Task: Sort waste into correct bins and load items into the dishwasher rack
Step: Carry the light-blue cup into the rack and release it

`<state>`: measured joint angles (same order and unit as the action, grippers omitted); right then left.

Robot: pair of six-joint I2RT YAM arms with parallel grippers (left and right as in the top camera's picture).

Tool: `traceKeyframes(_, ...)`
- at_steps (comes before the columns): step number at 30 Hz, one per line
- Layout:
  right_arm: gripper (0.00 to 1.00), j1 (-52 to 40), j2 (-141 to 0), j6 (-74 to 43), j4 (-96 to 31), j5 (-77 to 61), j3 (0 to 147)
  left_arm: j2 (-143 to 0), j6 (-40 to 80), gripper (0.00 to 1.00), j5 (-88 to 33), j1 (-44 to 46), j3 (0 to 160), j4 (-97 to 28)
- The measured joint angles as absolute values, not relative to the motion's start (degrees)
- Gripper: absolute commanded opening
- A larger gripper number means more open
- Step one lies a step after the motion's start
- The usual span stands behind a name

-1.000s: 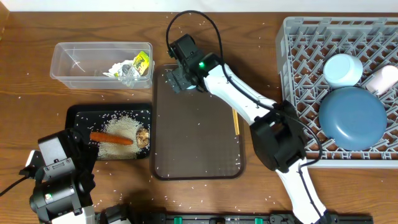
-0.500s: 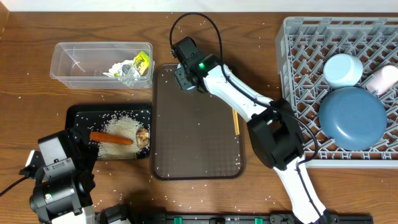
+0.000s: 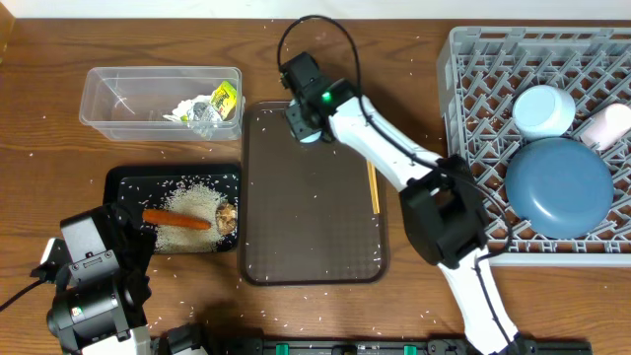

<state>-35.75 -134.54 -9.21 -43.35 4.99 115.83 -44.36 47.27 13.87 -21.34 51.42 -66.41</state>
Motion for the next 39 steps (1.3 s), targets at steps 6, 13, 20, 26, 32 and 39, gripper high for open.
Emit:
traceKeyframes(6, 0.51, -33.6, -126.7, -9.8, -49.4, 5.0, 115.9, -44.4, 47.3, 0.98, 13.9, -21.3, 51.4, -66.4)
traceKeyframes(13, 0.56, -27.4, -119.3, -10.0, -54.2, 4.8, 116.3, -44.4, 47.3, 0.98, 13.9, -21.3, 51.4, -66.4)
traceKeyframes(20, 0.56, -13.0, -117.6, -8.5, -54.8, 4.8, 116.3, -44.4, 47.3, 0.98, 13.9, -21.3, 51.4, -66.4)
traceKeyframes(26, 0.58, 2.9, -117.6, -7.3, -53.9, 4.8, 116.3, -44.4, 47.3, 0.98, 13.9, -21.3, 51.4, -66.4)
traceKeyframes(32, 0.6, 19.7, -117.6, -7.1, -52.4, 4.6, 116.3, -44.4, 47.3, 0.98, 13.9, -21.3, 51.4, -66.4)
traceKeyframes(39, 0.6, 31.2, -117.6, -6.9, -52.0, 3.2, 116.3, -44.4, 47.3, 0.98, 13.9, -21.3, 51.4, -66.4)
